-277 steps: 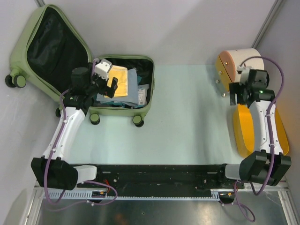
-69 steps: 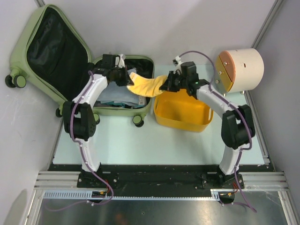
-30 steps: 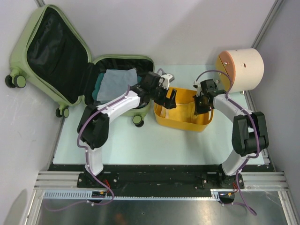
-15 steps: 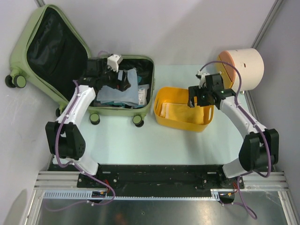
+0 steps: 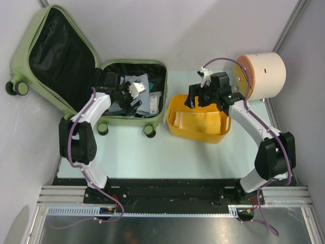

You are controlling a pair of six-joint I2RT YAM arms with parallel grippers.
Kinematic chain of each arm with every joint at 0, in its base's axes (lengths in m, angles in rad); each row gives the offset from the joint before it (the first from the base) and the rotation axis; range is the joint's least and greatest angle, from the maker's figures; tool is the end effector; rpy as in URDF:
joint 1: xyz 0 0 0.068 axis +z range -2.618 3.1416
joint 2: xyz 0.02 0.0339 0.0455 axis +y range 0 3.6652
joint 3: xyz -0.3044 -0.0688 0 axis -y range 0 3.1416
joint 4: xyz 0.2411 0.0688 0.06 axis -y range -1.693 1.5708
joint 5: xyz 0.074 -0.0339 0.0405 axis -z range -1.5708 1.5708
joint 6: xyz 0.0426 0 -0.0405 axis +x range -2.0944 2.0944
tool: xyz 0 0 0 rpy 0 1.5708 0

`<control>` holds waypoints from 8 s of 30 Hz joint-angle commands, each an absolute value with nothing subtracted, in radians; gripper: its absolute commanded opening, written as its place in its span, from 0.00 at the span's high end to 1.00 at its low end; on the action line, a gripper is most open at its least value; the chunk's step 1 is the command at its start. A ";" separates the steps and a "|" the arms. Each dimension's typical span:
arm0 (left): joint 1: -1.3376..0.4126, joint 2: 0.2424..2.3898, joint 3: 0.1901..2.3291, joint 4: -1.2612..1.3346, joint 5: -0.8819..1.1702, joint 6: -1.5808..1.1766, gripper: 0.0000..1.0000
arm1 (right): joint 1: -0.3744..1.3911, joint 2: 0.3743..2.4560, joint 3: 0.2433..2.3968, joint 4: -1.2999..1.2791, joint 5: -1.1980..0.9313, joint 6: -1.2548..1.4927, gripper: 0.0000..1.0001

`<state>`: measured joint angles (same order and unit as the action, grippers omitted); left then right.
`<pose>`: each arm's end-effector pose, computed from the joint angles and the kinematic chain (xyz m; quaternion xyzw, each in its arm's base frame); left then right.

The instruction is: Open, take out, and arrange the luggage

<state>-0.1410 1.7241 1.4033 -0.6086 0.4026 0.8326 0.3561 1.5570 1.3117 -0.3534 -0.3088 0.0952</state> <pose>0.3758 -0.0702 0.3045 0.4907 0.7924 -0.0738 0.3549 0.3319 0.1373 0.3529 -0.1849 0.8569 0.2358 0.4195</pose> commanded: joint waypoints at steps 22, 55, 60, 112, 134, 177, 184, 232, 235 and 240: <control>-0.190 1.852 1.594 -0.575 0.347 0.819 1.00 | 0.414 1.735 1.519 -0.216 -0.373 0.213 0.16; -0.187 1.812 1.609 -0.440 0.684 0.117 1.00 | 0.545 2.114 1.701 0.276 -0.485 0.887 0.00; -0.219 1.795 1.552 -0.362 0.710 0.043 1.00 | 0.551 2.121 1.704 0.253 -0.476 0.882 0.00; -0.416 1.667 1.308 -0.138 0.282 0.157 1.00 | 0.468 2.037 1.663 0.160 -0.465 0.899 0.00; -0.488 1.766 1.474 -0.121 0.158 -0.020 1.00 | 0.522 1.951 1.609 0.029 -0.356 0.979 0.00; -0.242 1.857 1.606 -0.308 0.755 -0.175 0.01 | 0.149 1.907 1.689 -0.684 -0.673 0.420 1.00; -0.242 2.044 1.719 -0.308 0.814 -0.271 0.00 | 0.152 1.936 1.709 -0.670 -0.675 0.408 1.00; -0.635 2.063 1.661 -0.307 0.380 -0.388 1.00 | 0.093 1.939 1.695 -0.934 -0.247 0.009 1.00; -0.646 2.095 1.655 -0.307 0.348 -0.374 1.00 | 0.129 1.973 1.703 -0.911 -0.204 0.003 1.00; -0.652 2.118 1.678 -0.307 0.304 -0.348 0.81 | 0.166 1.980 1.674 -0.839 -0.114 0.003 0.98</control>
